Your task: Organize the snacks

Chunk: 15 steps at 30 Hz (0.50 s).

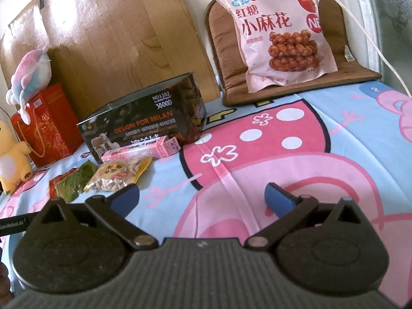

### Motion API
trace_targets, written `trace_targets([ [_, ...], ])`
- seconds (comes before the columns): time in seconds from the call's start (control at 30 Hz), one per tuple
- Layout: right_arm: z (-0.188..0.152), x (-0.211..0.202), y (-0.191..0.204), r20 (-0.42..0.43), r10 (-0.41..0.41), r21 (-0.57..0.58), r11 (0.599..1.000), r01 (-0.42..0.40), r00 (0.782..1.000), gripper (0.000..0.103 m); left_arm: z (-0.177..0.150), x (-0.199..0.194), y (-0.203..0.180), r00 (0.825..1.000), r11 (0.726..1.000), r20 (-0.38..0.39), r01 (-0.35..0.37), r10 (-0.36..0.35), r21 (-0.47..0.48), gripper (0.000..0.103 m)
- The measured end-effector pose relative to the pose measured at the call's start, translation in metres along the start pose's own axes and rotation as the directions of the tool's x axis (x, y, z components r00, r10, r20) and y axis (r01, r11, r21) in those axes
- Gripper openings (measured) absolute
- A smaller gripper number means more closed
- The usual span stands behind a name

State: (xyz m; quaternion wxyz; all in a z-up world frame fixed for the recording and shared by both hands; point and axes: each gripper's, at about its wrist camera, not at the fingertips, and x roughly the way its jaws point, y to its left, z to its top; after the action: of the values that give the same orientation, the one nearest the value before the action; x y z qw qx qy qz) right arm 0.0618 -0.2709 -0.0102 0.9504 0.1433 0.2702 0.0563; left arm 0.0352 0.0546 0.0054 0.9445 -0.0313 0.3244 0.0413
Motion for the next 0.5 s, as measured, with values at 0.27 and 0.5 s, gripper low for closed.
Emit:
trace_targets([
  [0.27,-0.0005,0.0002,0.0008,-0.001,-0.003,-0.004,1.0,0.003,1.0,0.103,0.0002,0.0012,0.0018,1.0,1.0,-0.003,0.009,-0.009,-0.011,0.082],
  [0.5,-0.0006,0.0008,0.0017,-0.003,-0.005,-0.012,1.0,0.005,1.0,0.103,0.0001,0.0019,0.0012,1.0,1.0,-0.004,0.01,-0.01,-0.013,0.084],
])
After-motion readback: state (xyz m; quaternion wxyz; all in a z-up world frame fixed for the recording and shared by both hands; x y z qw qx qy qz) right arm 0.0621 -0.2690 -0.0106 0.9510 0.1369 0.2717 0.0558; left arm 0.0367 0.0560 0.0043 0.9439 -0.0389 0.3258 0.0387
